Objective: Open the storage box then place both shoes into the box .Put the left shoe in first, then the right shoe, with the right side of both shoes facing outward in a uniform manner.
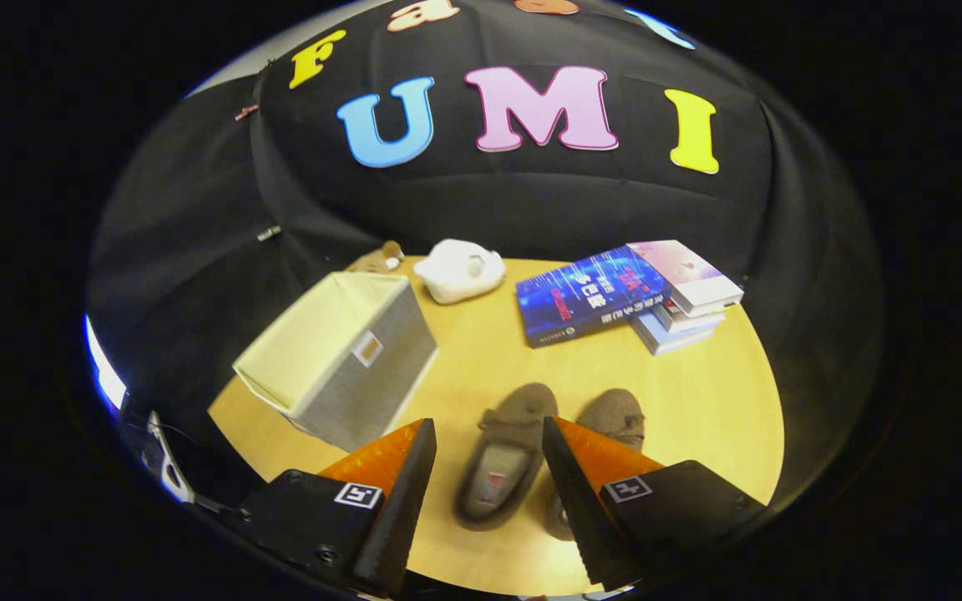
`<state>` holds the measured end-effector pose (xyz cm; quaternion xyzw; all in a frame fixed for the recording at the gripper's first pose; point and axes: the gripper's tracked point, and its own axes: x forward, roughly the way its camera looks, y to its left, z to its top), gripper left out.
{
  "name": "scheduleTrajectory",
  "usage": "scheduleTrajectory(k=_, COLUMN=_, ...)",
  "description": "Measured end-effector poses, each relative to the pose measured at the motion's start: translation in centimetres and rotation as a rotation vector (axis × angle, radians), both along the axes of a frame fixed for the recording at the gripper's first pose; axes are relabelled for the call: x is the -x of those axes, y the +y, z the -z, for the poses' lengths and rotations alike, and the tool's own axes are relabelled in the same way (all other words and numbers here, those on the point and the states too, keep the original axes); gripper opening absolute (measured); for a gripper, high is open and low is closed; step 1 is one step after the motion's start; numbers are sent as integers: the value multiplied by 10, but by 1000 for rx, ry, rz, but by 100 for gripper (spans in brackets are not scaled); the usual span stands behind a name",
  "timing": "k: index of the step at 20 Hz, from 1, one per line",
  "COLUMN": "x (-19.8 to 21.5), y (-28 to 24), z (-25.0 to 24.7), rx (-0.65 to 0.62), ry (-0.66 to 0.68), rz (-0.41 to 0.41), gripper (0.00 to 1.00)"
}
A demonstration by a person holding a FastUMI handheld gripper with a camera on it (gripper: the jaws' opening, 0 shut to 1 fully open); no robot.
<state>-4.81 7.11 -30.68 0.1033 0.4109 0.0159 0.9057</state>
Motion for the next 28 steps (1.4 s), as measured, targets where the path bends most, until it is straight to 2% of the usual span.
scheduleTrajectory(k=3, x=7, y=-1, z=42, rx=48, ry=87, rz=-17, gripper=79)
scheduleTrajectory(k=7, x=0, y=-6, z=93, rx=91, ry=181, rz=-19, gripper=73)
scheduleTrajectory(k=13, x=-17, y=-18, z=140, rx=174, ry=245, rz=-20, gripper=67)
scheduleTrajectory(k=18, x=-35, y=-29, z=157, rx=185, ry=231, rz=71, gripper=40)
scheduleTrajectory(k=20, x=-34, y=-39, z=160, rx=225, ry=236, rz=109, gripper=16)
scheduleTrajectory(k=21, x=-36, y=-38, z=159, rx=214, ry=227, rz=125, gripper=10)
scheduleTrajectory(k=23, x=-36, y=-33, z=156, rx=175, ry=223, rz=151, gripper=6)
scheduleTrajectory(k=28, x=-41, y=-26, z=120, rx=107, ry=170, rz=190, gripper=6)
